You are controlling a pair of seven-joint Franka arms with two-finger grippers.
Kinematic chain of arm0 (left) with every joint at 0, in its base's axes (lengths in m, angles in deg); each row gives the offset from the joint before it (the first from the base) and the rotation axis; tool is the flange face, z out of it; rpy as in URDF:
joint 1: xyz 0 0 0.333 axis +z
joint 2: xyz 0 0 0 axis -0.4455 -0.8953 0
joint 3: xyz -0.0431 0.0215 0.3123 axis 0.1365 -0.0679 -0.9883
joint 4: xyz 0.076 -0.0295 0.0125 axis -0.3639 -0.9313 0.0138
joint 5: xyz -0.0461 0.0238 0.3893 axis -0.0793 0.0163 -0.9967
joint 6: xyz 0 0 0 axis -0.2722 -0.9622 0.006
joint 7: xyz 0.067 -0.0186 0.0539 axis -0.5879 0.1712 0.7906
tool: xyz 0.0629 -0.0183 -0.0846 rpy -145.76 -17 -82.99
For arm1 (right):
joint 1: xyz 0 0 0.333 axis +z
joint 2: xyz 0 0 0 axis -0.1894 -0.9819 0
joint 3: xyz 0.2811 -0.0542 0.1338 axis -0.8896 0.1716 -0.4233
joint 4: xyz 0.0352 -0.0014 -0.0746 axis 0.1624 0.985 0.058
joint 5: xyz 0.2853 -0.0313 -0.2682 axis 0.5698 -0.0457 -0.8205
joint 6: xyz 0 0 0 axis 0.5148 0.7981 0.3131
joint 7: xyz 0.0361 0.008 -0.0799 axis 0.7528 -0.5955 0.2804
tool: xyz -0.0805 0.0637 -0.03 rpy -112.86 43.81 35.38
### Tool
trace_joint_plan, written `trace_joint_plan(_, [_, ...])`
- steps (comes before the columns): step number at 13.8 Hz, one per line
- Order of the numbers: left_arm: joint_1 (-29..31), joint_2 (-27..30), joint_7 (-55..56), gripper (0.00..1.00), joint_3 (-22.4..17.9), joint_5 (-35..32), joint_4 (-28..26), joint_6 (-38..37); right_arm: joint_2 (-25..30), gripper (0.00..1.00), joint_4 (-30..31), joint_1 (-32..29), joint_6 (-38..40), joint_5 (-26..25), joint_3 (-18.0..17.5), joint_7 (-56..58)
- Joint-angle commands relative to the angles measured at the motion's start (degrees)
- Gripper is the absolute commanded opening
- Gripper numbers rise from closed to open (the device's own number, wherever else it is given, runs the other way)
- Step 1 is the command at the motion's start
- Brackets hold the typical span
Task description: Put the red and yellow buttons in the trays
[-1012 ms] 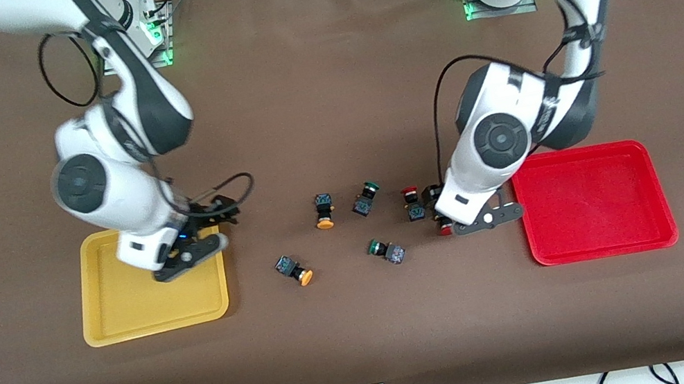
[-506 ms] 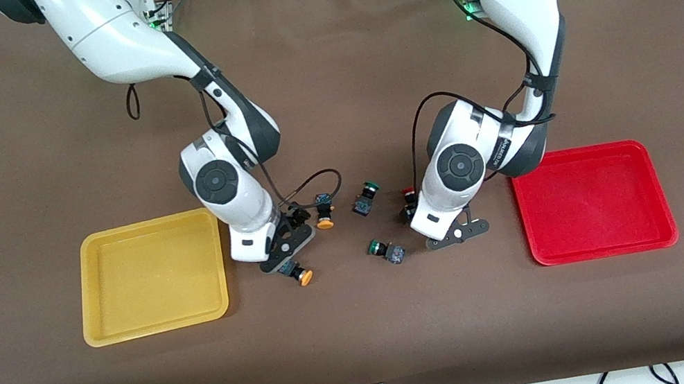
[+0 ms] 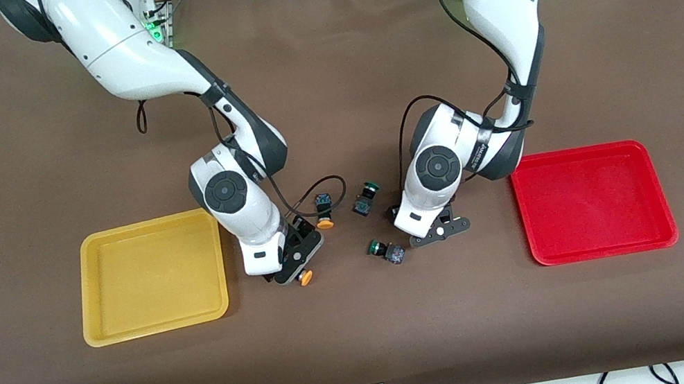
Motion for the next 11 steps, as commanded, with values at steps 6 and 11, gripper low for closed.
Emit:
trace_joint_plan(6, [-1.8,-1.0,3.8,0.58,-1.1,-1.0,-0.8,1.5,-1.8,0.29,-2.0,-1.8,-1.1,-0.6,-0.1,1.6])
trace_joint_plan(11, [-0.8,-0.8,3.7,0.0,-1.1,-1.2,-0.7,1.2,1.5,0.0,-4.1,-5.9,11.0,-0.2,-0.4,1.8])
